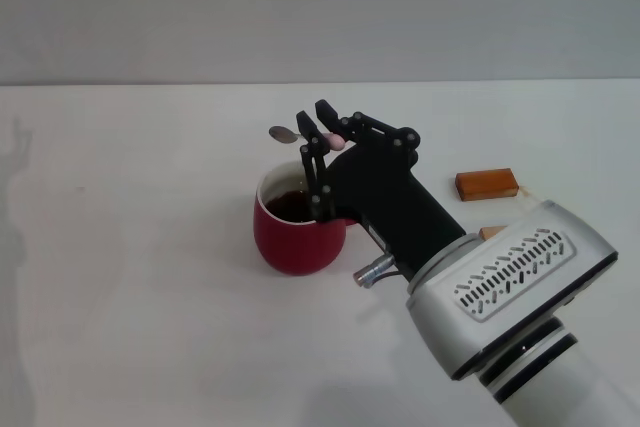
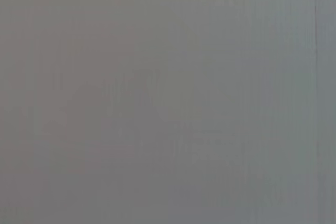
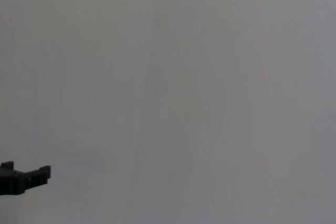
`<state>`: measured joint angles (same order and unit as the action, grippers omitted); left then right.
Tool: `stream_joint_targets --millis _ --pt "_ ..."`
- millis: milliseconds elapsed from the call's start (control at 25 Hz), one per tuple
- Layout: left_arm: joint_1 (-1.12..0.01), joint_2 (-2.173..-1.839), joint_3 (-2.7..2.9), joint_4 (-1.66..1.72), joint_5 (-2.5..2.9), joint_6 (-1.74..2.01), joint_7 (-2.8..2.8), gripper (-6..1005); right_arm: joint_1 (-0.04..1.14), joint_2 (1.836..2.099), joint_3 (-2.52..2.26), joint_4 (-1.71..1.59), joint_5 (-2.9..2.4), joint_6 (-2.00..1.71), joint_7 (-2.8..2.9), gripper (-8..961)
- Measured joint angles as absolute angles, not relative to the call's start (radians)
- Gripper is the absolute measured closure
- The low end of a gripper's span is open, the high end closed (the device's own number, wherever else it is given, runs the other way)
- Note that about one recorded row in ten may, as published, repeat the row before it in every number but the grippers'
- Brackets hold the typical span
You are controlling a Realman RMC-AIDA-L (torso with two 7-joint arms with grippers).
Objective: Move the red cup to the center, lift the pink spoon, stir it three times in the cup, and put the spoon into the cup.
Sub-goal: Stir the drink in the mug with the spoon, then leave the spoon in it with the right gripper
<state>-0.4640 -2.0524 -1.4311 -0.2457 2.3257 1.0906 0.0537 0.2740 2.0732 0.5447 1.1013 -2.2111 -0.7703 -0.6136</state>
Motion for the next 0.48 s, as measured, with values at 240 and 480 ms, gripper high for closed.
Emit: stream_joint_targets --millis 240,480 --pt "-0.458 -2.052 -1.431 -0.245 2.326 1.094 0.054 168 0.257 2.074 0.538 1.116 -2.21 -0.748 -0.614 821" --pt "-0.447 -2.053 -1.427 -0.245 2.326 1.101 0.054 168 0.205 2.075 0.548 1.16 -2.209 -0.686 -0.62 821"
